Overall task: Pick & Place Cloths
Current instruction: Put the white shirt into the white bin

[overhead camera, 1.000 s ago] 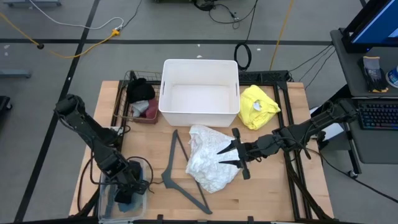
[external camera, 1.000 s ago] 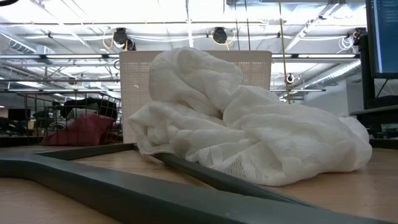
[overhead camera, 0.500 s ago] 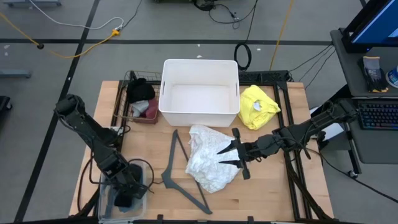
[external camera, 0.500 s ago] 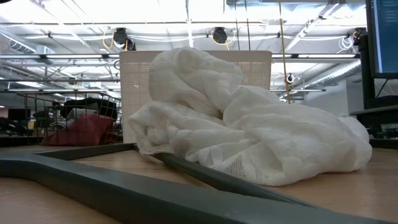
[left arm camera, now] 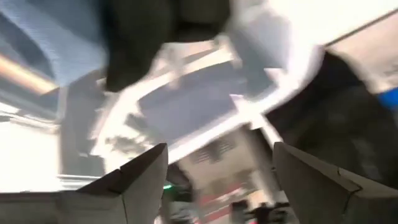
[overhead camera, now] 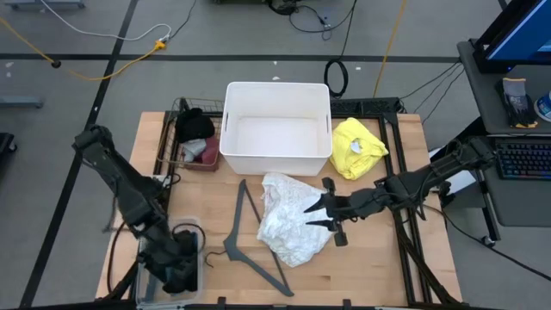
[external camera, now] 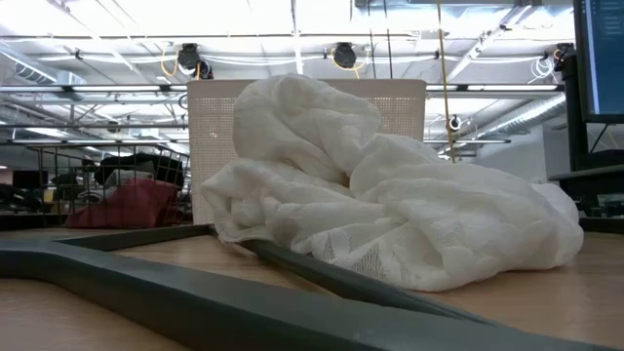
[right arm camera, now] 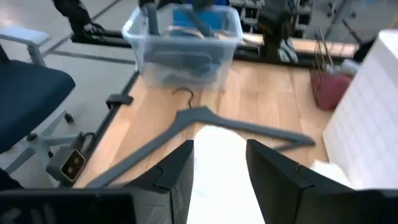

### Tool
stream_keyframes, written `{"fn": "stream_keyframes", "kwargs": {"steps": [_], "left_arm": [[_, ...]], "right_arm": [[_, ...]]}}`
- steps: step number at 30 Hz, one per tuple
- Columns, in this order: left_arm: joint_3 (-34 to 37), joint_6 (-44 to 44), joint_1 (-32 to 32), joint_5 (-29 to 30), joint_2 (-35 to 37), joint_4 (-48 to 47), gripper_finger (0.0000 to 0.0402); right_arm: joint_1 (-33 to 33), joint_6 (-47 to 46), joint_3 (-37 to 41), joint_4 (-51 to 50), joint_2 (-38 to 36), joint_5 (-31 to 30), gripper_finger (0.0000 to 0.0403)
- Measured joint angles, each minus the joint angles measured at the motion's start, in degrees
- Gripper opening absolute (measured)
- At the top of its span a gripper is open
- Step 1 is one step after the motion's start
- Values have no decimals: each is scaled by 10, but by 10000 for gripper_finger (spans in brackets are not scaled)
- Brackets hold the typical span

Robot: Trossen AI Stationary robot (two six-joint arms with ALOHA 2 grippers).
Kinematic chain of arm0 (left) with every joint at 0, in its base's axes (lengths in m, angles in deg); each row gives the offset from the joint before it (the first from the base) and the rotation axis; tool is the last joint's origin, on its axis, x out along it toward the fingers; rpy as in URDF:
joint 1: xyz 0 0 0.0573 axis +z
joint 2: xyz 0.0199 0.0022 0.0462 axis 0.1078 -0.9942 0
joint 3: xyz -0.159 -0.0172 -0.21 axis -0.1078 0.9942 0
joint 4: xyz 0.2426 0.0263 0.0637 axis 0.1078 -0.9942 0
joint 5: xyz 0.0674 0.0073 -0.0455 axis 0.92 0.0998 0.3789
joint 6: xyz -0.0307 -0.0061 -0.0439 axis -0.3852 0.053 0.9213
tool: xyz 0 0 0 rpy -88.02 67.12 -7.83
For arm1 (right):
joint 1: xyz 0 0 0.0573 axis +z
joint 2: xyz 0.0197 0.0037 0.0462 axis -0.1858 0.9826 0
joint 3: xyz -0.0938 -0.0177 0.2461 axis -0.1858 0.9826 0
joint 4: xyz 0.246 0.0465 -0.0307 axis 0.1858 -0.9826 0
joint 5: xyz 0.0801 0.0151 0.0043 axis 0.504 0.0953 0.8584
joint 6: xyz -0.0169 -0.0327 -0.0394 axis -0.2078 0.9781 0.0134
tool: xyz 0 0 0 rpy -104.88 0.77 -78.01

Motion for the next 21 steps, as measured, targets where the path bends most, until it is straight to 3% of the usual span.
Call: {"fn": "stream_keyframes", "kwargs": {"steps": [4, 8, 15, 21], "left_arm": [[-19, 2, 0, 113, 48, -9, 306], [-38, -54, 0, 249, 85, -12, 310], [-75, -235, 0, 467, 116, 3, 310], [-83, -419, 0, 580, 129, 80, 310]], "right_arm": [[-10, -22, 0, -25, 0, 19, 141], [-22, -35, 0, -27, 0, 60, 141], [-30, -16, 0, -87, 0, 60, 142], [-27, 33, 0, -171, 5, 60, 145]]}}
